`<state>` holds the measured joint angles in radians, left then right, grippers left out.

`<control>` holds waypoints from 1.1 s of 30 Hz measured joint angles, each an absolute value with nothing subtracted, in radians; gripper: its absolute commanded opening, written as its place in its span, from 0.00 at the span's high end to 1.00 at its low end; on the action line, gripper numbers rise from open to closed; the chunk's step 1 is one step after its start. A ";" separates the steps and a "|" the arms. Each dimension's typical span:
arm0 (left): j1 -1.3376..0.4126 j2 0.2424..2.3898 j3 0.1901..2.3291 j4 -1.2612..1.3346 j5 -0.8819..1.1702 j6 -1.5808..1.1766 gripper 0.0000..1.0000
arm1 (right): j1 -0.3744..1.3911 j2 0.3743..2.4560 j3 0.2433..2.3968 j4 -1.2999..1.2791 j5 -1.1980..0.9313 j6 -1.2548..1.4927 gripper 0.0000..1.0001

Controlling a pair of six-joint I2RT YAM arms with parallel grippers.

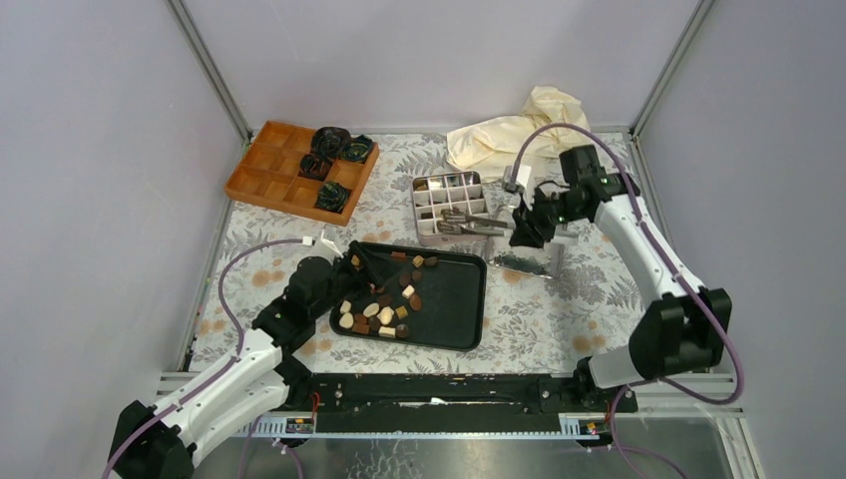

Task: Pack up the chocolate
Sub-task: Pick up the fake chocolate from the plate.

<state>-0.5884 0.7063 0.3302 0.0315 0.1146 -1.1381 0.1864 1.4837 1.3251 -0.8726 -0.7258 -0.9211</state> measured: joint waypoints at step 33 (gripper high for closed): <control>-0.587 0.678 0.525 -0.460 -0.096 -0.953 0.14 | 0.613 1.327 0.860 -0.589 -0.479 -0.667 0.44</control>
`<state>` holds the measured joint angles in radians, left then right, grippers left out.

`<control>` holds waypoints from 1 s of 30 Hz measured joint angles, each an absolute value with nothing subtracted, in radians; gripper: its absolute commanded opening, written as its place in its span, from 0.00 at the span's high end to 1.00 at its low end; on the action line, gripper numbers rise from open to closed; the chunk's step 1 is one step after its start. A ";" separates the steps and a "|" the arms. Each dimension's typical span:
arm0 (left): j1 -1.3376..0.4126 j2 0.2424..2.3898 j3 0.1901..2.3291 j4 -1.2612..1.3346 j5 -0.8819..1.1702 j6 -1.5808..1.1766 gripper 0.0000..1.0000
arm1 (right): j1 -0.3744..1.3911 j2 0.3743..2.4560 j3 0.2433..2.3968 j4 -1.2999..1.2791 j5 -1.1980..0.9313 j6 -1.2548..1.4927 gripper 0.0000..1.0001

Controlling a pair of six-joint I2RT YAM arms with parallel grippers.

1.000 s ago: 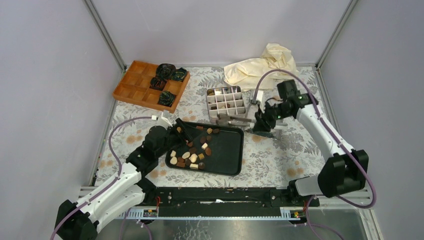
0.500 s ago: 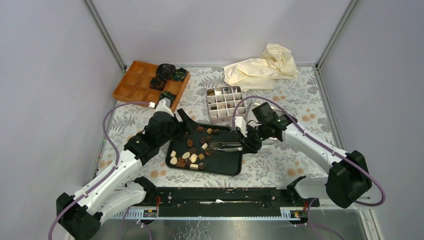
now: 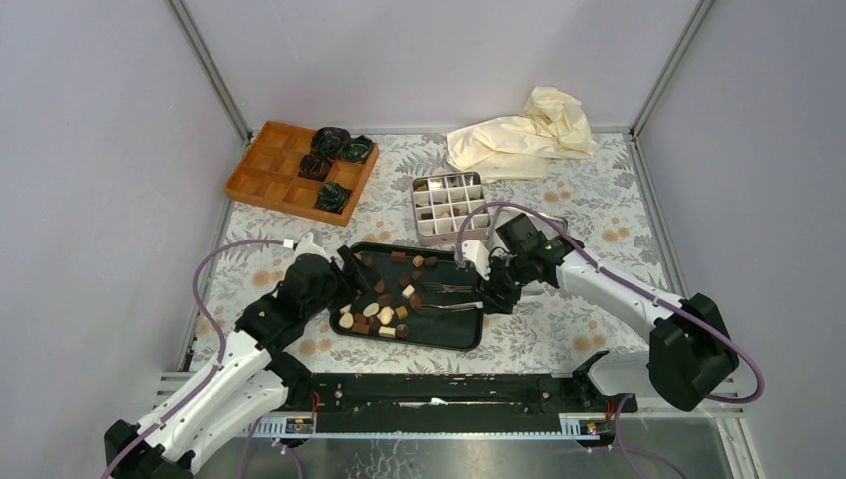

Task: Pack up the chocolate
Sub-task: Pick up the fake chocolate from the plate.

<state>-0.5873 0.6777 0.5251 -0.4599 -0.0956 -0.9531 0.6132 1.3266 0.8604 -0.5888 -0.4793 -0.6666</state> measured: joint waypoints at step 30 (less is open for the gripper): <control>-0.587 0.619 0.463 -0.449 -0.071 -1.076 0.14 | 0.727 1.351 0.854 -0.532 -0.324 -0.632 0.76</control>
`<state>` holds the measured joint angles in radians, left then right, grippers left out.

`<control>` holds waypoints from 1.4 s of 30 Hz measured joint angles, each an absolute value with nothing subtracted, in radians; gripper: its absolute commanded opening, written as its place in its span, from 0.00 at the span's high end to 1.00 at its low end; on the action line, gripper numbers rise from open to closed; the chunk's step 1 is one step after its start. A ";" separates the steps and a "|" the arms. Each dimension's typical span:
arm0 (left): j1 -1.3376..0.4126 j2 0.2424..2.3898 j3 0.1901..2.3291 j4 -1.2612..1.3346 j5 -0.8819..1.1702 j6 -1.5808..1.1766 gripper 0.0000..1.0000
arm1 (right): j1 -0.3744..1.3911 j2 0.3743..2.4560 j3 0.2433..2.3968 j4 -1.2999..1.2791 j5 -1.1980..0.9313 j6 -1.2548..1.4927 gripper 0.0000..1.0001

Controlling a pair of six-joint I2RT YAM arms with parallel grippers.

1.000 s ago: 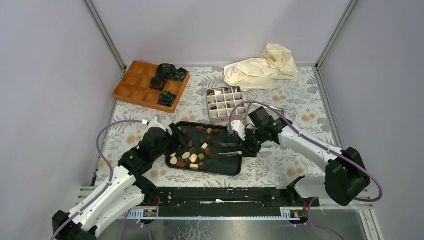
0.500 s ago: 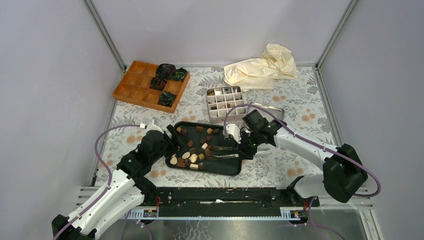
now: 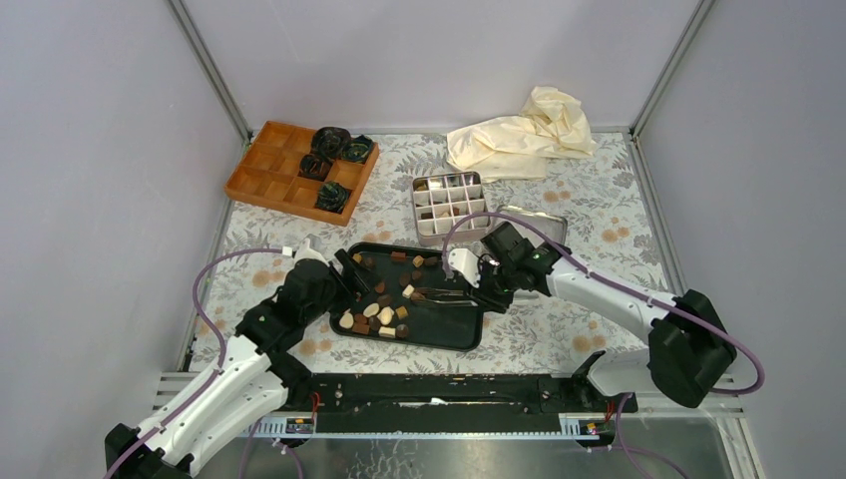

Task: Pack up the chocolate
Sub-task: Pick up the fake chocolate from the plate, then place the fake chocolate in the packing box.

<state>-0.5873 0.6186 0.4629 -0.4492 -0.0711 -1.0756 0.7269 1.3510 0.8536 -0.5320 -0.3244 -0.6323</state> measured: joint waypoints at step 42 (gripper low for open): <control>-0.587 0.622 0.367 -0.312 0.029 -1.128 0.14 | 0.053 1.544 1.246 -0.678 -0.583 -0.656 0.85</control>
